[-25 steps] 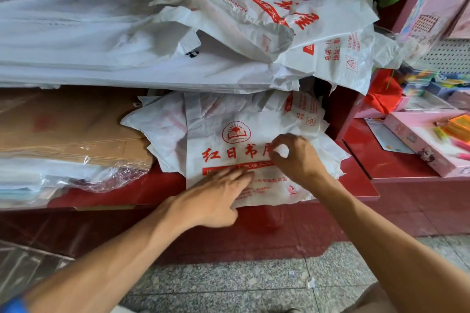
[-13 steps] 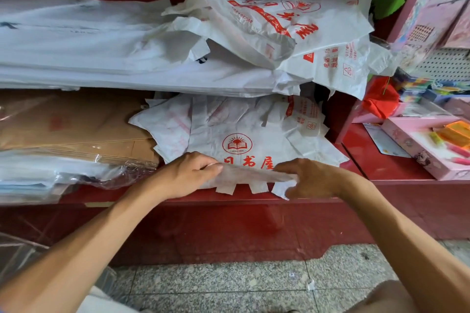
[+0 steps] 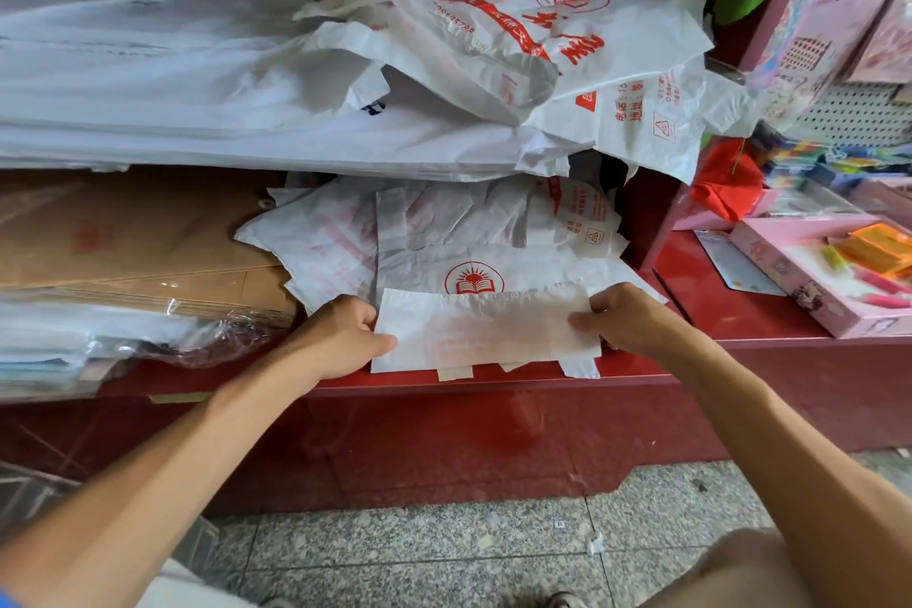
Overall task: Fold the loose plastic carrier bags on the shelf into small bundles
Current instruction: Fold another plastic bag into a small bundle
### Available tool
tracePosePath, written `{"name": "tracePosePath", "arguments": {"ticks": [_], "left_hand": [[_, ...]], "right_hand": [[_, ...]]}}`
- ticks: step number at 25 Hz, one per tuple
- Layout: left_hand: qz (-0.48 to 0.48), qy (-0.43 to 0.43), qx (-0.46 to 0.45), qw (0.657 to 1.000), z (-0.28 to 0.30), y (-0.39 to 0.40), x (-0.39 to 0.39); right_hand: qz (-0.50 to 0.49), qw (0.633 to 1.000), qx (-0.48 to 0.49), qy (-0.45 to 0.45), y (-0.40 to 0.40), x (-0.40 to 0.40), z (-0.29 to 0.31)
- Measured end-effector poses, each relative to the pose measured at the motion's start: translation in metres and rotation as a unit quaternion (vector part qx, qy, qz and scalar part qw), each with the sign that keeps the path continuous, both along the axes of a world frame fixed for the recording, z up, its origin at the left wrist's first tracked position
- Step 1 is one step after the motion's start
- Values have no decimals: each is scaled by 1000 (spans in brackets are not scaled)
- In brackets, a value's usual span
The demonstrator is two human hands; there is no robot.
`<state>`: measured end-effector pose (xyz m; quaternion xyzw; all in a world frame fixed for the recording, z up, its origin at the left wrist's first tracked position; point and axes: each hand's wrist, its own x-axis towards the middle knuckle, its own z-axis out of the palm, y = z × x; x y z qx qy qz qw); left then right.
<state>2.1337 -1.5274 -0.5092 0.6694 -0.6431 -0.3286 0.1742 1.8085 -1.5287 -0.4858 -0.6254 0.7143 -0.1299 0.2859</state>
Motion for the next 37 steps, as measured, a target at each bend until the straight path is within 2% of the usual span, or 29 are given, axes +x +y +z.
{"name": "tracePosePath", "arguments": {"ticks": [7, 9, 11, 12, 13, 15, 17, 18, 21, 22, 24, 26, 30, 37], "left_hand": [[10, -191, -79, 978, 2, 3, -10], [7, -240, -159, 958, 3, 9, -15], [-42, -255, -296, 920, 1, 13, -23], [-81, -241, -341, 905, 0, 14, -30], [-127, -221, -352, 901, -1, 13, -38], [-224, -175, -293, 913, -9, 12, -52], [-283, -160, -236, 916, -23, 9, -59], [-286, -168, -210, 920, -26, 9, -57], [-273, -240, -85, 928, -20, 8, -50], [-276, -252, -73, 924, -15, 10, -48], [-283, -254, -81, 921, -11, 9, -45], [-280, -248, -104, 921, -10, 7, -44], [-280, -227, -125, 924, -2, 6, -43], [-216, -120, -140, 959, 6, 7, -42]], "right_hand": [[-25, 996, -52, 72, -7, 4, -17], [-56, 988, -84, 116, -5, 7, -14], [-78, 960, -181, 201, -1, 17, -9], [-57, 948, -238, 204, 1, 24, -7], [-10, 945, -279, 172, 3, 36, -8], [143, 949, -266, 94, 8, 61, -20], [262, 941, -183, 109, 14, 84, -40], [279, 939, -154, 127, 17, 91, -47], [271, 951, -69, 130, 16, 80, -40], [279, 948, -37, 147, 16, 71, -31], [302, 938, -4, 168, 9, 54, -19], [301, 942, -27, 145, 3, 45, -14], [212, 970, -65, 95, -1, 39, -9], [199, 971, -36, 126, -1, 29, -6]]}}
